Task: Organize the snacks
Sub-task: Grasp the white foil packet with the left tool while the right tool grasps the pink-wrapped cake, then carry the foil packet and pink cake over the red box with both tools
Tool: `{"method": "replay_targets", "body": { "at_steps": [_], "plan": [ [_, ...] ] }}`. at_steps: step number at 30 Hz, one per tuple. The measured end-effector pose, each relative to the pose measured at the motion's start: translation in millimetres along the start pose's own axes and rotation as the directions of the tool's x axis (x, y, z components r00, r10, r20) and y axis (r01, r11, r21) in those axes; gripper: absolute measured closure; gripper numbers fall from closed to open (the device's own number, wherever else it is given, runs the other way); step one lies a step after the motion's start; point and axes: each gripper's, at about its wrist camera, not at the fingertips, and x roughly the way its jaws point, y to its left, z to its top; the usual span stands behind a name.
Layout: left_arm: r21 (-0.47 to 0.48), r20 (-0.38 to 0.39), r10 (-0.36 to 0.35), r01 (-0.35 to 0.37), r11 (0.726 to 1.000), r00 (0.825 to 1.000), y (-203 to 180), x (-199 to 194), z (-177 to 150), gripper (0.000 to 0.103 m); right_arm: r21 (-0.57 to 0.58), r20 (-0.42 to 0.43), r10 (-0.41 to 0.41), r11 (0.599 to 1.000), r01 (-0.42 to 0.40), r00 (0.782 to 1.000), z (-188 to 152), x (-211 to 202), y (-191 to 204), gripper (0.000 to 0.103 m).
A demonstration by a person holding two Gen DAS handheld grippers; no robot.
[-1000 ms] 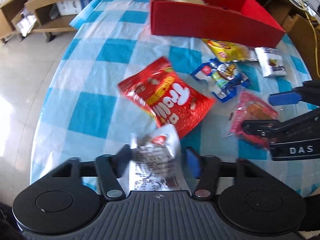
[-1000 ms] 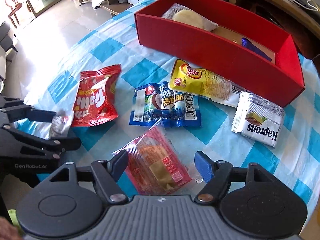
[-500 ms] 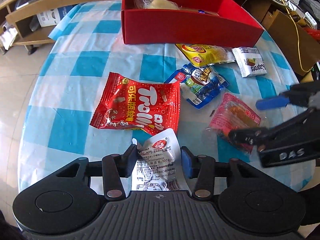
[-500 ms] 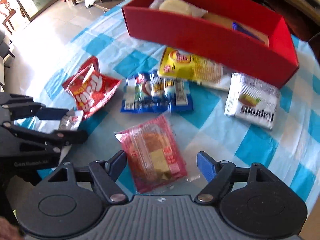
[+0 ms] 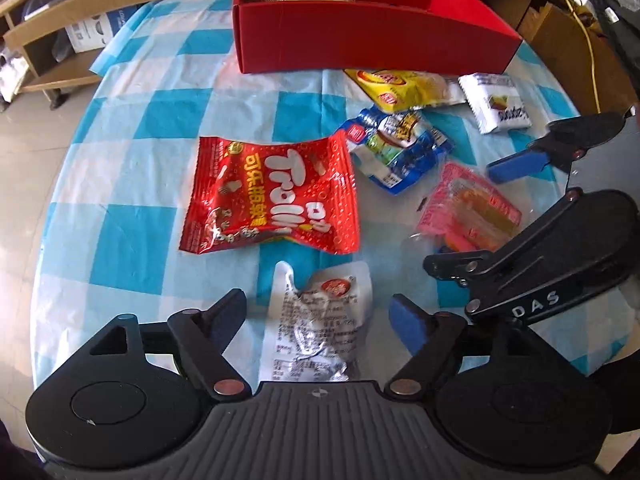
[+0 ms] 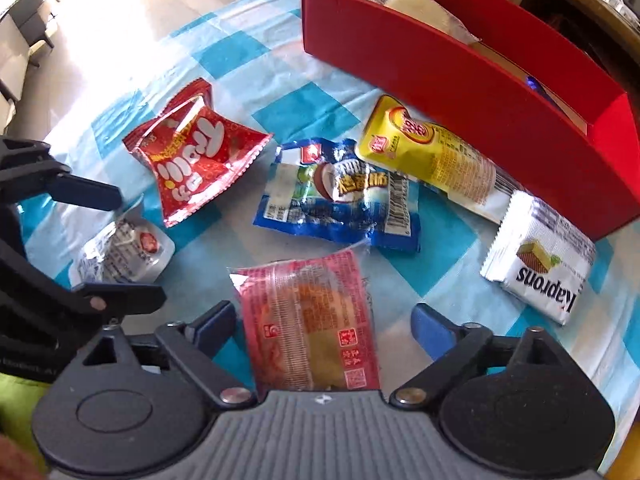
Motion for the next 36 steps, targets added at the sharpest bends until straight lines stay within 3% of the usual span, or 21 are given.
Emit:
{"method": "replay_targets", "body": {
  "at_steps": [3, 6, 8, 9, 10, 16, 23, 36],
  "plan": [
    [-0.007, -0.005, 0.018, -0.018, 1.0, 1.0, 1.7, 0.8, 0.3, 0.018, 0.032, -0.002, -0.004, 0.999, 0.005, 1.0, 1.5, -1.0, -2.2, 0.0],
    [0.0, 0.001, 0.044, -0.044, 0.999, 0.999, 0.7, -1.2, -1.3, 0.029, 0.041, -0.001, -0.017, 0.999, 0.017, 1.0, -1.0, -6.3, 1.0, 0.002],
    [0.01, 0.01, 0.063, -0.063, 0.998, 0.998, 0.7, -3.3, -2.5, 0.04, 0.034, 0.055, -0.011, 0.999, 0.009, 0.998, -6.1, -15.9, 3.4, 0.024],
    [0.008, 0.014, 0.063, -0.063, 0.998, 0.998, 1.5, -4.6, -2.8, 0.04, 0.033, 0.061, -0.016, 0.999, 0.014, 0.998, -9.4, -20.1, 5.6, 0.037],
    [-0.001, 0.015, 0.048, -0.048, 0.999, 0.999, 2.6, -5.5, -3.1, 0.041, 0.03, 0.065, -0.028, 0.999, 0.027, 0.998, -12.4, -22.2, 7.6, 0.039],
    [0.007, 0.031, 0.022, -0.022, 1.0, 0.999, -5.8, -9.7, -3.0, 0.042, 0.034, 0.08, -0.059, 0.998, 0.056, 0.995, -23.3, -28.5, 9.5, 0.04],
    [-0.016, 0.091, -0.005, 0.006, 1.0, 0.996, -6.1, -22.4, 11.3, 0.042, 0.132, 0.172, -0.066, 0.99, 0.043, 0.983, -26.0, -56.3, -15.7, 0.04],
    [0.037, 0.209, -0.041, 0.034, 0.999, 0.977, -22.9, -38.0, 63.7, 0.042, 0.255, 0.247, -0.12, 0.965, 0.054, 0.962, -13.4, -78.2, -48.0, 0.04]
  ]
}}
